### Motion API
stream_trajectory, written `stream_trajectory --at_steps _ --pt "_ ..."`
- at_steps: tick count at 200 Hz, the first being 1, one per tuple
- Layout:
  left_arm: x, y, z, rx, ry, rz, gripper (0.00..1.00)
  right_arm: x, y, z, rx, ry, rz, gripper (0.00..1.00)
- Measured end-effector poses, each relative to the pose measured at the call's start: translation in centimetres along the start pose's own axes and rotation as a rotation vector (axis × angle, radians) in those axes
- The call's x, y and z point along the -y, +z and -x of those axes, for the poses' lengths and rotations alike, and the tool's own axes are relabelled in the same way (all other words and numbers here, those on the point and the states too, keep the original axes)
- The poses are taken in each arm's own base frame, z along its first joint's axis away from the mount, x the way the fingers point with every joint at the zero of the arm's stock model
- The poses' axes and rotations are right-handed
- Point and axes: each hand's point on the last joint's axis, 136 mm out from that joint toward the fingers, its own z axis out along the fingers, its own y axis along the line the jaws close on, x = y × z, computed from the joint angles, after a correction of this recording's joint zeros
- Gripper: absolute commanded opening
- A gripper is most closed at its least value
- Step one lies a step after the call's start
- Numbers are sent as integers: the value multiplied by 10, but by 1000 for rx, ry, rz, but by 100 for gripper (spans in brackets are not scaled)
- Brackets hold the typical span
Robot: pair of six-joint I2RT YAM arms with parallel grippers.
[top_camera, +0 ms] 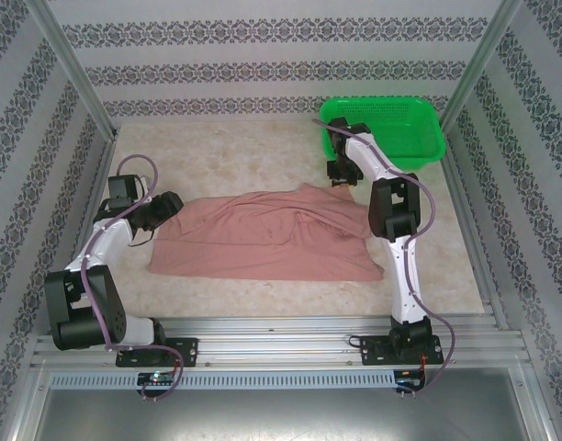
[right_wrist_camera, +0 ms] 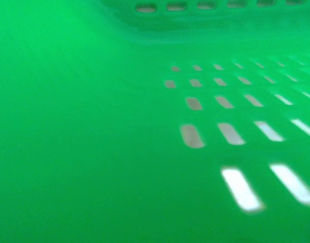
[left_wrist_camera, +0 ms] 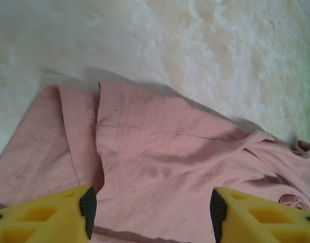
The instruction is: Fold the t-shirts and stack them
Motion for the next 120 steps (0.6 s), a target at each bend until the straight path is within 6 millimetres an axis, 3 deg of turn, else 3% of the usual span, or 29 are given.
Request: stream_trajectory --at_steps 37,55,84,110,120 --pt "-1 0 0 1 -1 1 62 1 -1 0 -12 -2 -8 15" --pt "0 -1 0 3 0 0 62 2 -1 -1 -17 -3 -13 0" --pt "1 -5 0 10 4 -3 62 1 0 -1 -20 -4 -9 0" --pt "1 -7 0 14 2 -2 63 -2 1 -6 3 19 26 32" --pt "1 -9 1 18 2 -2 63 -2 1 -13 9 46 42 38"
